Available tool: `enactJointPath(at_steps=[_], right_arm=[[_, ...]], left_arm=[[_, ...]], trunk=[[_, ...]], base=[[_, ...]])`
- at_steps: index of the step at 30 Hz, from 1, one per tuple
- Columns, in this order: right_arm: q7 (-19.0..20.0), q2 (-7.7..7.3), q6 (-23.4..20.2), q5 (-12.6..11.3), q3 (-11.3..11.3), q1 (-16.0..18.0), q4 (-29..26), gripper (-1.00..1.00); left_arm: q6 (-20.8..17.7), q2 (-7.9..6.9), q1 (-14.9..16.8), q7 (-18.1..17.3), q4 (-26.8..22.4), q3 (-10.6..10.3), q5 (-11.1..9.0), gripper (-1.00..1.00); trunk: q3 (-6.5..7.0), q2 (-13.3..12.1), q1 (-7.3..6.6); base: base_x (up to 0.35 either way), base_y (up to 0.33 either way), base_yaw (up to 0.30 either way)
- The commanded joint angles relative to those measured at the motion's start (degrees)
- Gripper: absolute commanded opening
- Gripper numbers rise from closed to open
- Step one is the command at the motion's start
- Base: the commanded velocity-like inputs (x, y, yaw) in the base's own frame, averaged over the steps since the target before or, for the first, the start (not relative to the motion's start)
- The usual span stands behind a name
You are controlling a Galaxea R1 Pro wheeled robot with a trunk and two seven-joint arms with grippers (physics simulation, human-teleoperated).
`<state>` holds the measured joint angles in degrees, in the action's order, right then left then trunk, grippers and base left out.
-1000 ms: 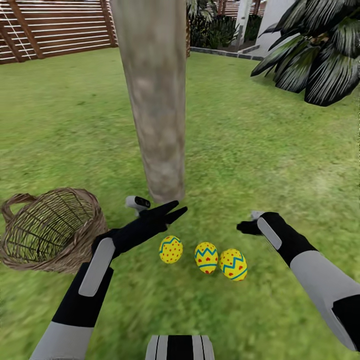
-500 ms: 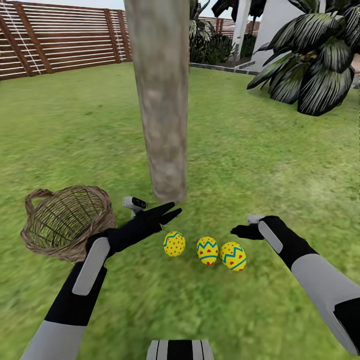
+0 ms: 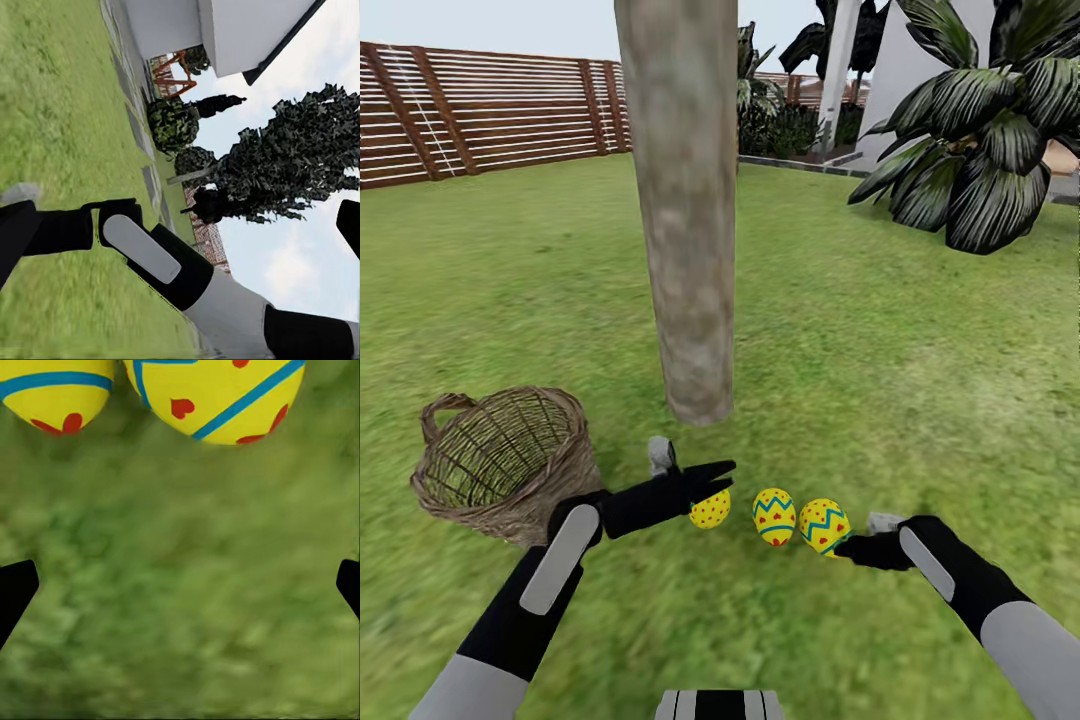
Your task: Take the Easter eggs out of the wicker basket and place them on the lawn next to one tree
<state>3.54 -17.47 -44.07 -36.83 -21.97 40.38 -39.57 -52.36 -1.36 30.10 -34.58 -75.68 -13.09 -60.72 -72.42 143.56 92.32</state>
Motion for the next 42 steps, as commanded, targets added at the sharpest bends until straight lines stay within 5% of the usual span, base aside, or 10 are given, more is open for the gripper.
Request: enactJointPath(at_steps=[1, 6, 7, 10, 18, 23, 24, 34, 38, 42], right_arm=[[2.3, -0.58, 0.0, 0.5, -0.2, -1.0, -0.1, 1.00], [9.6, -1.88, 3.9, 1.0, -0.3, -4.8, 0.1, 1.00], [10.5, -1.80, 6.5, 4.1, -0.7, -6.2, 0.2, 1.00], [10.9, -1.05, 8.8, 10.7, -2.1, -7.5, 0.7, 1.00], [10.8, 1.23, 15.1, 12.8, -2.5, -9.1, 6.4, 1.00], [11.1, 1.77, 31.3, 12.7, -2.5, -10.7, 16.3, 1.00], [11.1, 2.19, 38.3, 12.5, -2.5, -11.0, 20.7, 1.00], [10.9, 4.97, 40.2, 12.8, -2.5, -11.7, 26.4, 1.00], [10.8, 5.02, 42.7, 12.8, -2.5, -12.0, 30.1, 1.00], [10.8, 5.82, 47.1, 12.8, -2.6, -12.1, 33.5, 1.00]], left_arm=[[-0.3, -0.20, -0.9, -0.1, 0.5, -0.6, -0.2, 1.00], [-0.4, -3.48, -5.4, -0.1, 1.6, -1.3, -0.3, 1.00], [-0.3, -9.03, -6.1, -0.7, 1.6, -1.4, -0.9, 1.00], [-0.1, -13.51, -6.7, -1.1, 2.1, -1.4, -1.1, 1.00], [0.3, -15.74, -7.5, -1.1, 13.7, -1.2, -0.4, 1.00], [4.1, -17.55, -8.3, -1.1, 22.1, -1.2, -0.3, 1.00], [10.0, -17.85, -8.4, -1.0, 27.6, -1.2, -0.2, 1.00], [18.3, -20.21, -8.5, -0.8, 39.4, -1.6, 0.1, 1.00], [21.8, -19.84, -8.5, -1.0, 44.7, -2.3, 5.7, 1.00], [22.7, -19.18, -8.5, -1.0, 47.3, -2.4, 7.5, 1.00]], trunk=[[0.19, 0.0, -0.04], [1.30, -0.1, -0.16], [1.52, -0.1, -0.19], [2.19, -0.1, -0.27], [3.96, -0.2, -0.47], [5.07, -0.3, -0.60], [5.29, -0.3, -0.63], [7.12, -4.0, -2.67], [7.83, -5.6, -3.55], [8.55, -7.2, -4.43]], base=[[0.000, 0.000, 0.000], [0.000, 0.000, 0.000], [0.000, 0.000, 0.000], [0.000, 0.000, 0.000], [0.000, 0.000, 0.000], [0.000, 0.000, 0.000], [0.000, 0.000, 0.000], [0.000, 0.000, 0.000], [0.000, 0.000, 0.000], [0.000, 0.000, 0.000]])
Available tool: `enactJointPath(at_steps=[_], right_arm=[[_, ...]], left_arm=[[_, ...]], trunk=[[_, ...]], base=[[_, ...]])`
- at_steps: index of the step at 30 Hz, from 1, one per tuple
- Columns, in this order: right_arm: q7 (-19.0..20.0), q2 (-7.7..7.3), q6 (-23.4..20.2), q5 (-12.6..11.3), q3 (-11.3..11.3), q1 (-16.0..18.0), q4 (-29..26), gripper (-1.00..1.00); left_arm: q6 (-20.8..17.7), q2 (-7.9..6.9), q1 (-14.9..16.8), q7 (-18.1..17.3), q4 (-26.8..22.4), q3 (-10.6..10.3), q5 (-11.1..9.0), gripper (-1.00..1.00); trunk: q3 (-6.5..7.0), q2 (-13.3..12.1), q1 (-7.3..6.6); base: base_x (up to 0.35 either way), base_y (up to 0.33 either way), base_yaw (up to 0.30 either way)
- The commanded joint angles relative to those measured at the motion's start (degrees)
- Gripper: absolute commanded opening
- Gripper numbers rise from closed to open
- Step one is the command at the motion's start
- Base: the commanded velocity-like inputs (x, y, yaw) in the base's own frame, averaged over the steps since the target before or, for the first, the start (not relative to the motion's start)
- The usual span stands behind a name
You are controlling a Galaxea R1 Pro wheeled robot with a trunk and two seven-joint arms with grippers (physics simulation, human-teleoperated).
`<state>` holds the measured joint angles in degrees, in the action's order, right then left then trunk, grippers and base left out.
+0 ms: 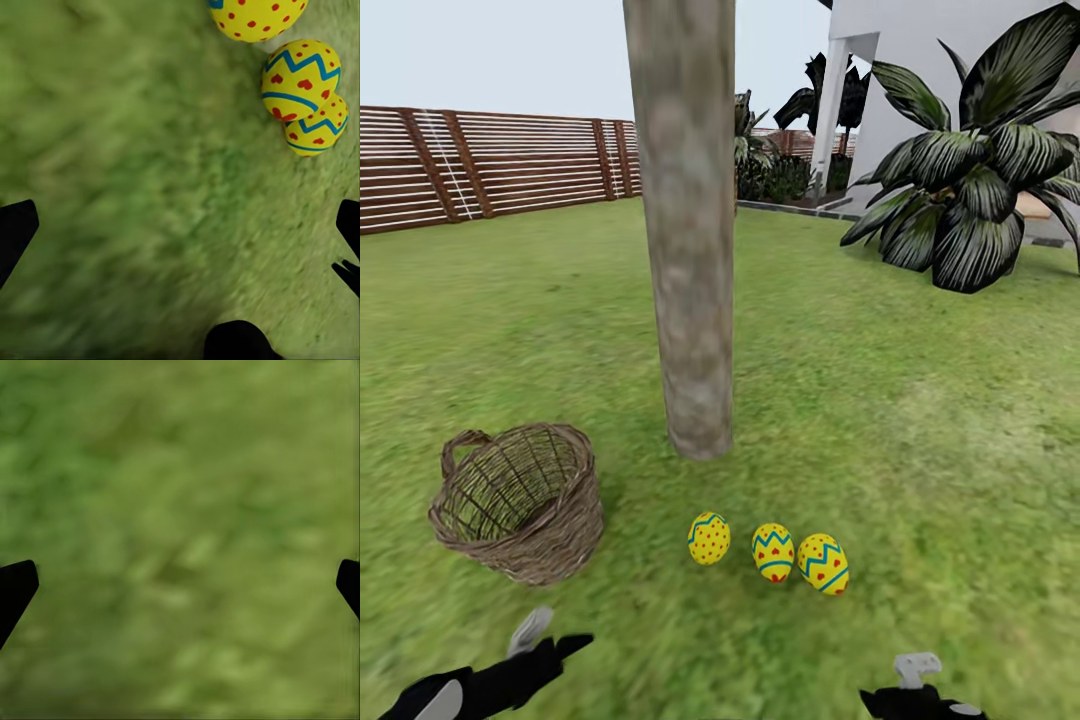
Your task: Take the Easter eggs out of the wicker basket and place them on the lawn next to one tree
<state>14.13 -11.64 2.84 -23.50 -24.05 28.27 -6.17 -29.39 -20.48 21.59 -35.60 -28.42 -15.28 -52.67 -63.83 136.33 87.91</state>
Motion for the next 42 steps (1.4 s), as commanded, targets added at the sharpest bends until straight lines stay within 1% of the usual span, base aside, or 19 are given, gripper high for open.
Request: enactJointPath(at_steps=[1, 7, 12, 16, 20, 24, 28, 39, 41, 42], right_arm=[[0.2, 0.16, 0.6, -0.6, -0.5, 0.0, 0.4, 1.00], [0.0, 0.64, 1.2, -0.8, -0.4, 0.0, 1.5, 1.00], [-0.1, 2.08, 1.5, -0.7, -0.4, 0.0, 3.2, 1.00], [-0.2, 2.22, 1.5, -0.7, -0.4, 0.0, 3.3, 1.00], [-0.2, 2.23, 1.5, -0.7, -0.4, 0.0, 3.5, 1.00], [-0.2, 2.26, 1.5, -0.8, -0.4, 0.0, 3.7, 1.00], [-0.2, 2.29, 1.5, -0.8, -0.4, 0.0, 3.7, 1.00], [-0.2, 2.50, 1.5, -0.8, -0.4, -0.1, 3.8, 1.00], [-0.2, 2.50, 1.5, -0.8, -0.4, -0.1, 3.8, 1.00], [-0.2, 2.50, 1.5, -0.8, -0.4, -0.1, 3.8, 1.00]], left_arm=[[0.0, 0.02, 0.0, 0.0, 0.5, -0.3, -0.4, 1.00], [3.1, 0.09, 0.0, 0.0, 3.4, -0.3, -0.3, 1.00], [3.4, 0.17, 0.0, 0.0, 5.0, -0.3, -0.2, 1.00], [3.4, 0.28, 0.0, 0.3, 5.2, -0.3, -0.2, 1.00], [4.6, 1.39, 0.0, 0.5, 5.6, -0.3, -0.2, 1.00], [5.5, 2.81, 0.0, 0.5, 8.6, -0.3, -0.1, 1.00], [6.8, 3.74, 0.0, 0.7, 9.4, -0.4, -0.1, 1.00], [10.9, 3.87, 0.0, 0.9, 9.8, -0.4, -0.1, 1.00], [12.3, 3.93, 0.0, 0.9, 12.8, -0.4, -0.1, 1.00], [13.2, 3.95, 0.0, 0.9, 13.4, -0.4, -0.1, 1.00]], trunk=[[0.14, -0.4, -0.24], [1.22, -2.8, -1.55], [2.12, -4.8, -2.65], [2.83, -6.4, -3.53], [3.55, -8.0, -4.41], [4.27, -9.6, -5.29], [4.99, -11.2, -6.17], [6.96, -15.6, -8.58], [7.32, -16.4, -9.02], [7.50, -16.8, -9.24]], base=[[0.000, 0.000, 0.000], [0.000, 0.000, 0.000], [0.000, 0.000, 0.000], [0.000, 0.000, 0.000], [0.000, 0.000, 0.000], [0.000, 0.000, 0.000], [0.000, 0.000, 0.000], [0.000, 0.000, 0.000], [0.000, 0.000, 0.000], [0.000, 0.000, 0.000]])
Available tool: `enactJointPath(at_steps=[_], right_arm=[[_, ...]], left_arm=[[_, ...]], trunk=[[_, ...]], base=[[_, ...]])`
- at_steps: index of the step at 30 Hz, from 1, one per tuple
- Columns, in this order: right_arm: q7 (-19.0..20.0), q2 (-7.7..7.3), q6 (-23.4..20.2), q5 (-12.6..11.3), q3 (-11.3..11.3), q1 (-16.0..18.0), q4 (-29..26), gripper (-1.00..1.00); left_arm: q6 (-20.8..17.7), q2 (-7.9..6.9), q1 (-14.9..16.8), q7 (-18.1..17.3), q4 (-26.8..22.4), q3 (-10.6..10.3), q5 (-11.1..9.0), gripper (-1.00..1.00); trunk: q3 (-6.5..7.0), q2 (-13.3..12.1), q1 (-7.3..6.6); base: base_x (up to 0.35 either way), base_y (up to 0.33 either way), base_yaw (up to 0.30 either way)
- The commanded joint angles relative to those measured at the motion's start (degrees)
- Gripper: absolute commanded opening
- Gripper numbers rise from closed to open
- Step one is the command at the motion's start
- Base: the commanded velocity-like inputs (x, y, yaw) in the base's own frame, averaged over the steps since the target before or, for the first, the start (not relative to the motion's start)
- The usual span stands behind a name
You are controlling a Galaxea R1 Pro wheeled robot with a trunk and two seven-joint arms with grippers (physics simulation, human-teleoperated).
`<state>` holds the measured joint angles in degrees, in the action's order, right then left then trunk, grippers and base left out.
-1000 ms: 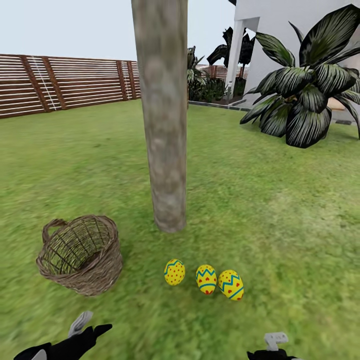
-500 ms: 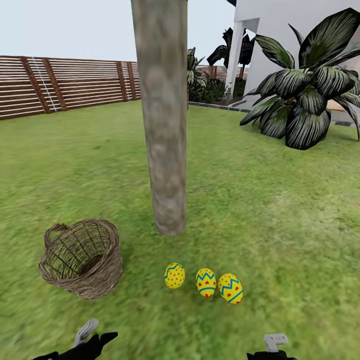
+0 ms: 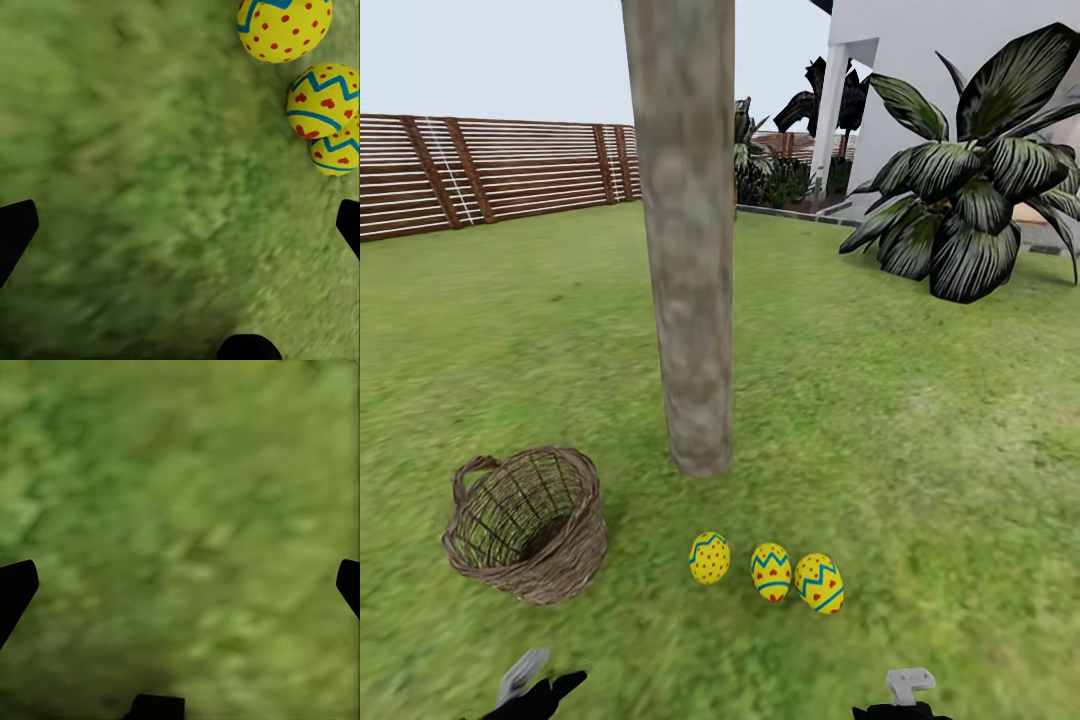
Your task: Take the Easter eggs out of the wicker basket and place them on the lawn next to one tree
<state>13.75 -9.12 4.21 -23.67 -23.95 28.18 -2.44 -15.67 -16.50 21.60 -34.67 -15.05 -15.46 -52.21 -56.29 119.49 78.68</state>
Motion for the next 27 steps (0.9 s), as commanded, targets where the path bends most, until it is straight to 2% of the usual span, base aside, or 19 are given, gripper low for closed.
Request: enactJointPath(at_steps=[1, 4, 10, 15, 19, 22, 27], right_arm=[[0.2, -0.02, 0.2, -0.6, -0.5, 0.0, 0.1, 1.00], [0.2, -0.02, 0.2, -0.6, -0.5, 0.0, 0.1, 1.00], [0.1, -0.07, 0.2, -0.7, -0.5, 0.0, 0.1, 1.00], [-0.1, -0.10, 0.2, -0.8, -0.4, 0.0, 0.1, 1.00], [-0.9, -0.10, 0.2, -0.7, -0.5, 0.0, 0.1, 1.00], [-3.6, -0.01, 0.2, -0.6, -0.5, 0.0, 0.2, 1.00], [-4.7, 1.58, 0.4, -0.6, -0.5, -1.1, 2.0, 1.00]], left_arm=[[0.2, -0.03, 0.0, -0.1, 0.2, -0.2, -0.6, 1.00], [1.4, 0.03, 0.0, -0.1, 0.5, -0.2, -0.6, 1.00], [3.0, 1.25, 0.0, -0.1, 0.9, -0.2, -0.6, 1.00], [5.3, 1.59, 0.0, -0.1, 5.7, -0.3, -0.6, 1.00], [5.5, 2.77, 0.0, -0.1, 8.7, -0.3, -0.6, 1.00], [6.1, 4.01, 0.0, -0.1, 9.9, -0.3, -0.6, 1.00], [6.3, 4.43, 0.0, -0.1, 11.2, -0.4, -0.5, 1.00]], trunk=[[0.14, -0.4, -0.23], [0.68, -1.6, -0.89], [1.76, -4.0, -2.21], [2.65, -6.0, -3.31], [3.37, -7.6, -4.19], [3.91, -8.8, -4.85], [4.81, -10.8, -5.95]], base=[[0.000, 0.000, 0.000], [0.000, 0.000, 0.000], [0.000, 0.000, 0.000], [0.000, 0.000, 0.000], [0.000, 0.000, 0.000], [0.000, 0.000, 0.000], [0.000, 0.000, 0.000]])
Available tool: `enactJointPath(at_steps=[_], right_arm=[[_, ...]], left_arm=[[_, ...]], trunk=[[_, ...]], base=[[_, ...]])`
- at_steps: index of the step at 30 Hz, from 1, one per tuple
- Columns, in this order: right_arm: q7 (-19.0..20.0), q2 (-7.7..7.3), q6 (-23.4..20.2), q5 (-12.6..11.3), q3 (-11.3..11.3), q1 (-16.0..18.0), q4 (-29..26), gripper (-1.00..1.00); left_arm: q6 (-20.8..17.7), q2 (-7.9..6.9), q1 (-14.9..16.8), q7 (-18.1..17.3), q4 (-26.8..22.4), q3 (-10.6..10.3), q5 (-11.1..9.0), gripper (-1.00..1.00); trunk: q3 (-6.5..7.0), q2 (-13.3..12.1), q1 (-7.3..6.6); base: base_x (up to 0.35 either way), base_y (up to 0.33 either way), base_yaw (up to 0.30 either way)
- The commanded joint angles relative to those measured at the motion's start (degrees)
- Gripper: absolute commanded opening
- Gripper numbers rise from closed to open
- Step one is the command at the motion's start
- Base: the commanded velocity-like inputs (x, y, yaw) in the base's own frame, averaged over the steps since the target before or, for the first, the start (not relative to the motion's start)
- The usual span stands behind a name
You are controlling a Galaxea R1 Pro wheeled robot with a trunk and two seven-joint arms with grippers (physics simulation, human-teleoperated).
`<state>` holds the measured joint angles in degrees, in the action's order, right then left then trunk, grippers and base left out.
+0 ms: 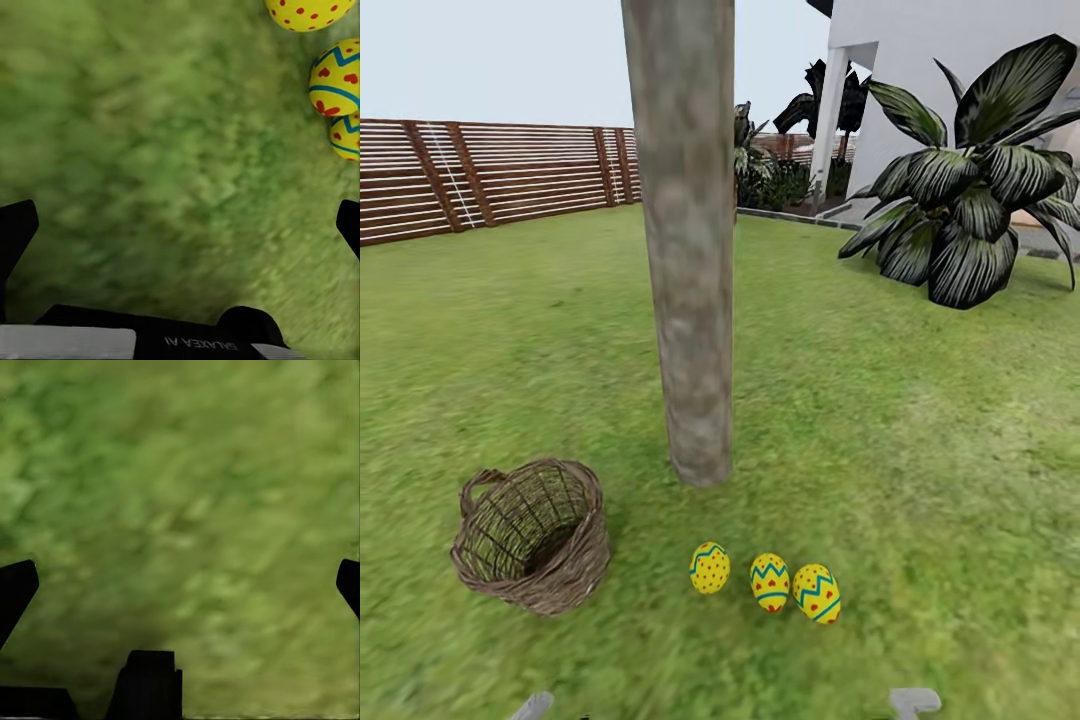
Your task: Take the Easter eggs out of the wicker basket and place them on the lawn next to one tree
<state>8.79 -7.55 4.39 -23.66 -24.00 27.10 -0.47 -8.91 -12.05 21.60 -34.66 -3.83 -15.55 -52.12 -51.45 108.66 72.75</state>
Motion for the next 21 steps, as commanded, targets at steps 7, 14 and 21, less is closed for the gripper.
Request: enactJointPath(at_steps=[7, 14, 21], right_arm=[[0.2, 0.80, 0.6, -1.0, -0.4, -1.1, 0.5, 1.00], [0.2, 1.11, 0.7, -1.0, -0.4, -2.4, 0.6, 1.00], [0.2, 1.13, 0.8, -1.0, -0.4, -2.6, 0.6, 1.00]], left_arm=[[-0.5, 0.01, 0.0, -0.1, 0.8, -0.3, -0.6, 1.00], [-0.5, 0.34, -0.1, -0.1, 0.9, -0.3, -0.6, 1.00], [-0.5, 1.26, -0.3, -0.1, 2.6, -0.3, -0.6, 1.00]], trunk=[[0.90, -2.8, -1.55], [1.53, -5.6, -3.09], [2.14, -8.4, -4.63]], base=[[0.000, 0.000, 0.066], [0.000, 0.000, 0.086], [0.000, 0.000, 0.054]])
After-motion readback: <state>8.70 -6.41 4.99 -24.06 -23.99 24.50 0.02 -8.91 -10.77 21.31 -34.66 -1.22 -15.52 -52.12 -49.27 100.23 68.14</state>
